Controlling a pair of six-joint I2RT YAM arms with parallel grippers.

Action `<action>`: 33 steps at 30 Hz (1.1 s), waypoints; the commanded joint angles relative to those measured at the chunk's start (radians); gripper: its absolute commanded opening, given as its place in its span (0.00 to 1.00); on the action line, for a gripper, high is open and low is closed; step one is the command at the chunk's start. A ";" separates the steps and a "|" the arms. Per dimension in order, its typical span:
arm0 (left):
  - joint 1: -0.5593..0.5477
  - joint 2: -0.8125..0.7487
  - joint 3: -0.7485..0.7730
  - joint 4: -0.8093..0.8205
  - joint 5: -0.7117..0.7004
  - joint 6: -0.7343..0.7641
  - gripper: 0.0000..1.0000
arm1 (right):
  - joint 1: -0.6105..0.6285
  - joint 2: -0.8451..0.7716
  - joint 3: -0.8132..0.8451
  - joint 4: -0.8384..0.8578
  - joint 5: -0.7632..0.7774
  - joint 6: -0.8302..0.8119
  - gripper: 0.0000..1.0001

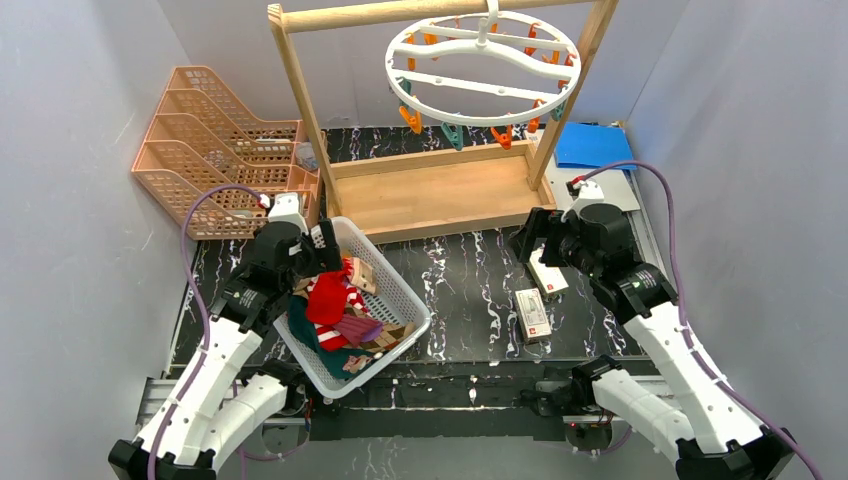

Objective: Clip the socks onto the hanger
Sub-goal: Pick up the sock from the bin.

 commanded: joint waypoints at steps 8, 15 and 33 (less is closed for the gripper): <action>-0.028 -0.026 -0.013 0.039 0.090 0.043 0.98 | 0.005 -0.091 -0.028 0.129 -0.132 -0.044 0.99; -0.032 -0.027 -0.032 0.098 0.170 0.052 0.98 | 0.279 0.061 0.020 0.109 0.241 -0.087 0.90; -0.053 -0.126 -0.013 -0.005 -0.187 -0.005 0.96 | 1.005 0.499 0.151 0.503 0.451 0.021 0.81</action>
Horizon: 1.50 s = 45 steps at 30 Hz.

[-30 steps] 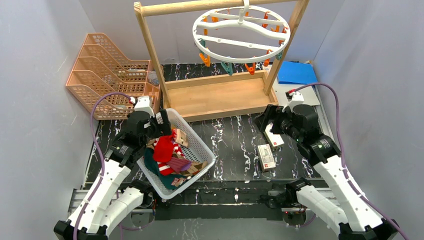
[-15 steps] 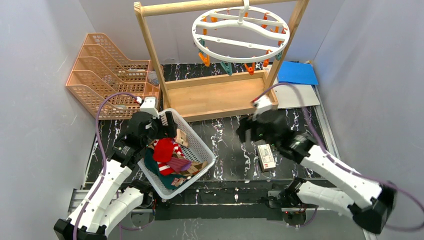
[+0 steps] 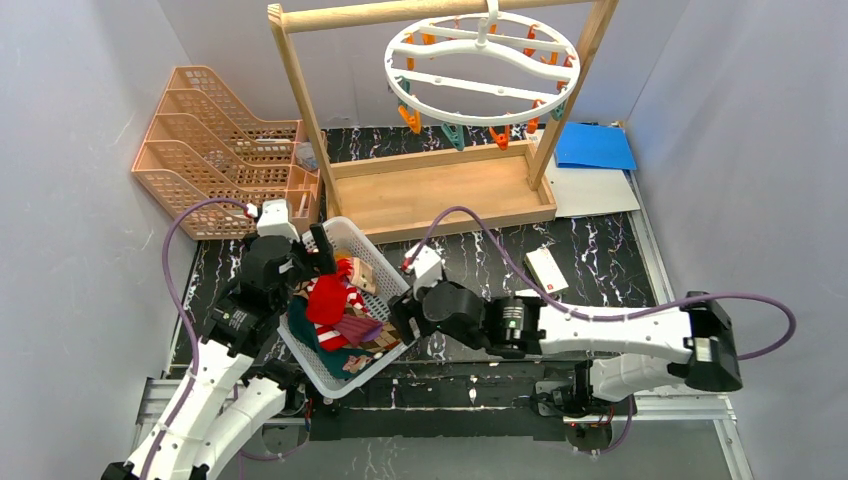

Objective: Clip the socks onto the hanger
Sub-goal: Pick up the sock from the bin.

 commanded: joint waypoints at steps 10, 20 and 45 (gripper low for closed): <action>-0.034 -0.007 0.020 -0.064 -0.183 -0.032 0.95 | 0.004 0.432 0.246 0.252 -0.136 0.007 0.60; -0.066 -0.017 0.016 -0.066 -0.194 -0.035 0.95 | -0.006 0.612 0.345 0.157 -0.144 0.052 0.57; -0.080 -0.024 0.010 -0.059 -0.209 -0.038 0.96 | -0.005 0.135 0.273 0.131 0.021 -0.050 0.01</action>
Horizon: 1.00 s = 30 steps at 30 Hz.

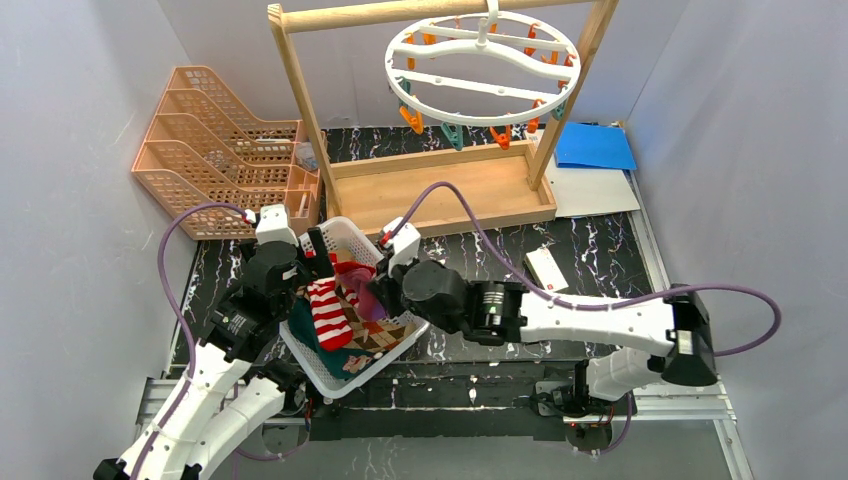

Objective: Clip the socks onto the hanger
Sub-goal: Pick up the sock from the bin.

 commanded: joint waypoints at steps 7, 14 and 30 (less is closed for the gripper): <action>-0.004 0.001 0.010 -0.008 -0.031 -0.010 0.96 | -0.001 -0.123 0.023 0.067 0.021 -0.091 0.01; -0.004 0.002 0.009 -0.009 -0.026 -0.010 0.96 | -0.001 -0.133 0.053 -0.077 -0.051 -0.136 0.01; -0.005 0.007 0.001 0.000 0.004 -0.012 0.97 | 0.000 -0.074 -0.022 -0.309 -0.242 0.011 0.62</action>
